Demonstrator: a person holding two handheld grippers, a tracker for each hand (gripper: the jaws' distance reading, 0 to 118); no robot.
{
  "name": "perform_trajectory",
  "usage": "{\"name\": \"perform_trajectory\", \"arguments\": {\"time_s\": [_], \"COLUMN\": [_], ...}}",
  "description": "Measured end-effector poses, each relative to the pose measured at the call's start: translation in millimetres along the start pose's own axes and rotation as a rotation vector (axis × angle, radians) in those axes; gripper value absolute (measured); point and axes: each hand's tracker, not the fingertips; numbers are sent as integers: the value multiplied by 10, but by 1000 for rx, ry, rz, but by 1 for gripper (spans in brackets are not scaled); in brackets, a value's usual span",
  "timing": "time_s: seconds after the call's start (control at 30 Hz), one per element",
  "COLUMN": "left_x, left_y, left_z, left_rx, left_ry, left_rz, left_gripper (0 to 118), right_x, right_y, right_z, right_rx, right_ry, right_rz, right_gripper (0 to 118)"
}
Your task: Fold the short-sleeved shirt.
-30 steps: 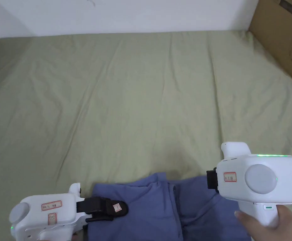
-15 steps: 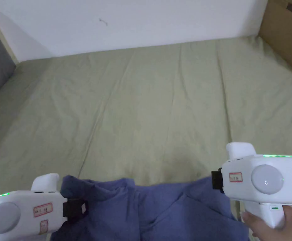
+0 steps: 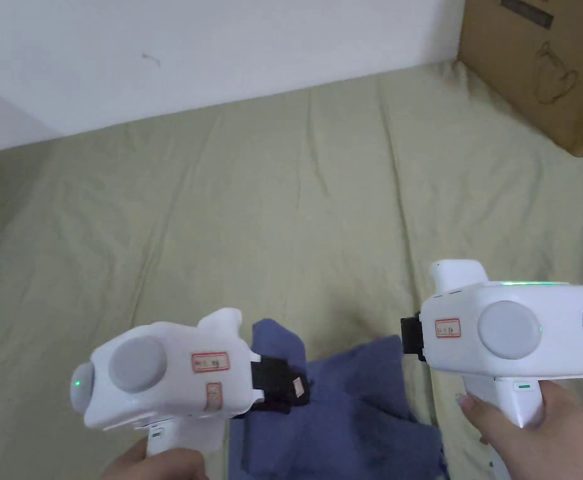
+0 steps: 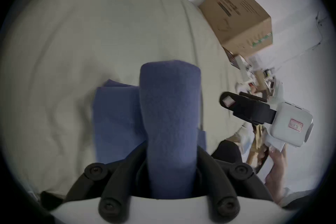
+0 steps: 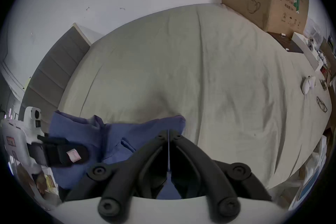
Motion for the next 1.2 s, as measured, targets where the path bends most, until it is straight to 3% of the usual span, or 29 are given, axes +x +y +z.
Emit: {"name": "perform_trajectory", "arguments": {"time_s": [0.1, 0.13, 0.2, 0.23, 0.27, 0.43, 0.5, 0.6, 0.67, 0.83, 1.07, 1.2], "left_x": [203, 232, 277, 292, 305, 265, 259, 302, 302, 349, 260, 206], "left_y": [60, 74, 81, 76, 69, 62, 93, 92, 62, 29, -74, -24], "left_z": [-421, -542, -733, -807, -857, -723, -527, -316, -292, -562, -1317, -1415], "left_rx": [-67, -96, -127, -137, -141, -73, -15, 20, 18, -78, -252, -258], "left_ry": [-10, -7, -37, -75, -90, -98, -96, -18, 31, -1, 13, -69], "left_rz": [-26, -26, -22, -10, 5, 28, -38, -125, -158, -157, -105, -8], "left_gripper": [12, 25, 66, 101, 118, 114, 98, 2, 1, 1, 1, 1], "right_x": [121, 155, 219, 247, 282, 399, 428, 450, 448, 436, 457, 510], "right_y": [-26, -25, -21, -21, -22, -17, -3, 6, 8, 9, -41, -77], "right_z": [16, 10, -5, -10, -10, 1, -8, -16, -20, -18, 6, 2], "right_rx": [24, 25, 20, 19, 20, 45, 48, 51, 59, 60, 42, 32], "right_ry": [5, 2, -6, -8, -9, -22, -35, -35, -40, -38, -54, -67], "right_rz": [-22, -28, -35, -41, -48, -67, -69, -78, -78, -77, -56, -54], "right_gripper": [1, 1, 1, 1, 1, 1, 1, 1, 1, 1, 1, 1]}}
